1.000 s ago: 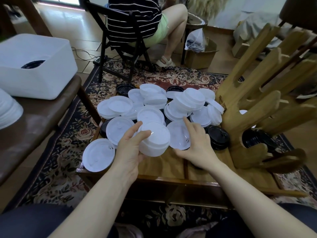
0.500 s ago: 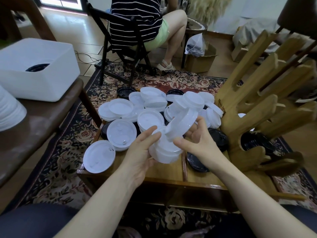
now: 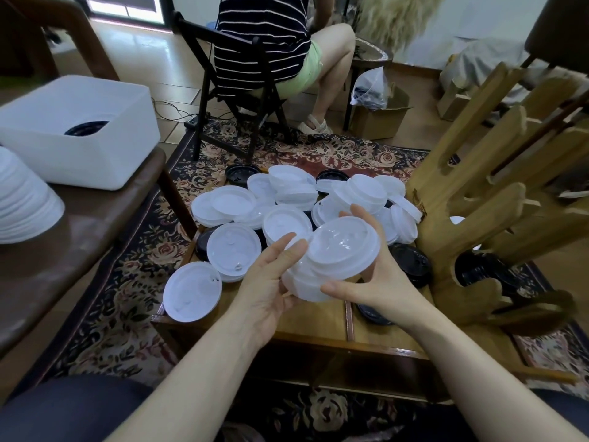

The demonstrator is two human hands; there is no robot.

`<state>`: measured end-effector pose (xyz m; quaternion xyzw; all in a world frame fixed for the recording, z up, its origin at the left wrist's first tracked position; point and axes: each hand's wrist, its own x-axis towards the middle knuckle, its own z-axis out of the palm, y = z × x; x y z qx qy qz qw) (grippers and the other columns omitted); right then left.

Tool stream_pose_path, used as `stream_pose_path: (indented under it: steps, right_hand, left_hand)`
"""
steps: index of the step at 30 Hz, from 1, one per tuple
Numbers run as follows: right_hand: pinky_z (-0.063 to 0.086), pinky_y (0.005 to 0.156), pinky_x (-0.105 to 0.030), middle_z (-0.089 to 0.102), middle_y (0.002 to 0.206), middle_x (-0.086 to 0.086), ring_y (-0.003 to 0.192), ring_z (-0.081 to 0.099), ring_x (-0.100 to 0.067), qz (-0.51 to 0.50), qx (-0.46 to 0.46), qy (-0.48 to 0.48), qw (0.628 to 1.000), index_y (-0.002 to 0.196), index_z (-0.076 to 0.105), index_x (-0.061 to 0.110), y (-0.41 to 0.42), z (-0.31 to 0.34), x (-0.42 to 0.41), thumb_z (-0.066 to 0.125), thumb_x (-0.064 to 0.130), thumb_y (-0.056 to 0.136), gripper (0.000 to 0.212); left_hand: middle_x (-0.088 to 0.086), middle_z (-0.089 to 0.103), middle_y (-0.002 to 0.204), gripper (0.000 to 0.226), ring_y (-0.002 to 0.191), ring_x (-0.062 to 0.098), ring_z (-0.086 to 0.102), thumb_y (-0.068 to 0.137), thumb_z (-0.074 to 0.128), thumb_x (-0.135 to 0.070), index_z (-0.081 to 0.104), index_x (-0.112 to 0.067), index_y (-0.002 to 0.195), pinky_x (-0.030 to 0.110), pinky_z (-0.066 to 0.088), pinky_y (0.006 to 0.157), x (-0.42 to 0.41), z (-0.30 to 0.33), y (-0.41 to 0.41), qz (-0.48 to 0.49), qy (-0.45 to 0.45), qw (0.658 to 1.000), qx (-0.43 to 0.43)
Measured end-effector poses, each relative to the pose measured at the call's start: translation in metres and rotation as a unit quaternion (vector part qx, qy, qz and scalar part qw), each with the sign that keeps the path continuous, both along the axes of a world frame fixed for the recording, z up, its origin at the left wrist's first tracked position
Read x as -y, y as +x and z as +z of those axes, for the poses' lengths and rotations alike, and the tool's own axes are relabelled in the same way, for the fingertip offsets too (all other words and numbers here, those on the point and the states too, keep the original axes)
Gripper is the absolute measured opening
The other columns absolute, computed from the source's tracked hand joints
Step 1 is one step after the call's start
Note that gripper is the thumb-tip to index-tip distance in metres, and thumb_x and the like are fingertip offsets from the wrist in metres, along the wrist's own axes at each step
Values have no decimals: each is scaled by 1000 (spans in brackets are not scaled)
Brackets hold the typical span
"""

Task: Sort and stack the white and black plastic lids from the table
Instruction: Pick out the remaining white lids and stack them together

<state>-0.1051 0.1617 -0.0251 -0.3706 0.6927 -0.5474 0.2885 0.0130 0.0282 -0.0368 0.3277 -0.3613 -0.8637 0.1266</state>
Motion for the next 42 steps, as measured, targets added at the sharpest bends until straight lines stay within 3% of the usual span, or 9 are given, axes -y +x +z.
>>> stream_pose_path:
  steps: [5,10,17,21,23,28,32,38,42]
  right_hand:
    - [46,86,-8,56,129,15,115,57,7,-5,17,-15,1000,148,29,28,-4,5,-1,83,33,52,111]
    - [47,85,-10,55,125,14,110,59,7,-11,-2,-8,1000,142,31,24,-9,6,-3,86,16,58,100]
    - [40,111,-40,50,141,9,134,46,-9,18,-84,59,995,142,41,29,-22,6,-8,84,43,63,91]
    - [37,108,-19,36,149,24,134,38,8,25,-75,77,994,149,24,44,-22,5,-7,80,50,62,103]
    - [38,100,-8,41,142,30,129,41,12,17,-60,77,995,144,26,49,-19,4,-6,83,49,59,102]
    - [46,91,-13,56,127,19,118,54,3,-6,-60,67,996,131,43,36,-17,4,-4,83,49,57,85]
    - [47,90,-14,57,122,26,117,55,2,29,-64,90,993,131,44,37,-16,7,-5,84,37,67,75]
    - [39,90,-3,46,134,26,118,47,15,42,-73,115,990,145,32,38,-12,5,-6,84,39,72,90]
    - [38,89,-3,47,131,25,116,47,14,45,-97,122,987,141,34,33,-10,5,-6,81,34,71,84]
  left_hand:
    - [0,72,121,68,107,22,70,63,79,-33,63,-28,129,39,60,83,0,2,-1,-2,-10,1000,-2]
    - [-1,73,121,63,108,22,70,67,77,-36,65,-27,128,40,59,86,0,3,0,-15,-20,1000,-5]
    - [-2,74,117,59,109,22,70,67,76,-37,66,-27,125,46,53,96,0,6,1,-39,-39,998,-6]
    - [0,73,119,48,105,20,70,82,70,-39,65,-27,128,37,57,85,0,7,2,-60,-59,996,5]
    - [1,73,120,43,107,21,69,88,66,-40,65,-27,129,38,56,86,-1,8,2,-70,-66,995,14]
    - [4,75,109,34,97,20,70,89,65,-45,73,-24,115,36,58,77,-1,9,1,-64,-66,995,31]
    - [5,76,104,35,95,20,70,90,64,-45,74,-21,113,39,58,80,0,9,1,-62,-61,995,37]
    - [9,75,107,39,92,21,70,91,62,-46,74,-17,115,45,56,91,-1,9,-1,-67,-67,995,30]
    - [9,75,111,39,96,22,71,92,62,-44,73,-17,118,47,56,92,-1,9,1,-71,-74,995,13]
